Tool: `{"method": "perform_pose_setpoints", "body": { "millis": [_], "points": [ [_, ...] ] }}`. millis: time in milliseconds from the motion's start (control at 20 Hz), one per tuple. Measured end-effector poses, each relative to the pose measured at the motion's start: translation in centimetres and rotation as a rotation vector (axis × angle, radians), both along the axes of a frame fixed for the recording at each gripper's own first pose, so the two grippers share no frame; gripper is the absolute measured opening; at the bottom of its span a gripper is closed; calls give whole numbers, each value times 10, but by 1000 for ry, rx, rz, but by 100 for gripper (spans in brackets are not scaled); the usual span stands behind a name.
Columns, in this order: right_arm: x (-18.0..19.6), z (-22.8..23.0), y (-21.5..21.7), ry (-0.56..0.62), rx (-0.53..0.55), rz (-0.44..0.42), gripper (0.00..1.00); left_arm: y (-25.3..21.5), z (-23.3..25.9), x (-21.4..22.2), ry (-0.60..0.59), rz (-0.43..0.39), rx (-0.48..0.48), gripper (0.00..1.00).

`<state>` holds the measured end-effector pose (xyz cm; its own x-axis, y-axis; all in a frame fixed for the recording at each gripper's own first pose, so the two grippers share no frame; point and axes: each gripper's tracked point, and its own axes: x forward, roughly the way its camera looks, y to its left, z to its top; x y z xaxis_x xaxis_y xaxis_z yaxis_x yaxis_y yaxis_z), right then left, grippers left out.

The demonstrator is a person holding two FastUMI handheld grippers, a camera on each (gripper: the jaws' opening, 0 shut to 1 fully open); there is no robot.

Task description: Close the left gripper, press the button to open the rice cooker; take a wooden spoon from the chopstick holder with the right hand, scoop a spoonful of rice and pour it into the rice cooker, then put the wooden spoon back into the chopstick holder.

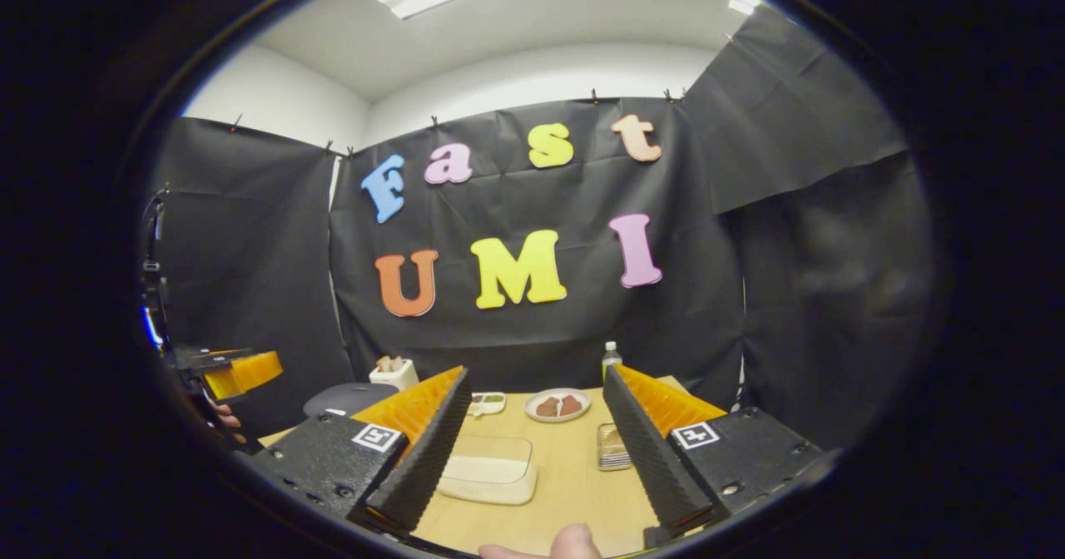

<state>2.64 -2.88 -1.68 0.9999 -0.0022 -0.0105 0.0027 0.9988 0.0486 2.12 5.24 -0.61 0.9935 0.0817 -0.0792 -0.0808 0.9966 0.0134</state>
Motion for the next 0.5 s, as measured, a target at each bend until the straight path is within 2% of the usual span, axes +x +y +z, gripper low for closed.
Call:
{"method": "perform_pose_setpoints", "body": {
  "millis": [500],
  "points": [
    [16,-16,-11,13,6,23,100,40,3,29,37,45,29,94]
  ]
}}
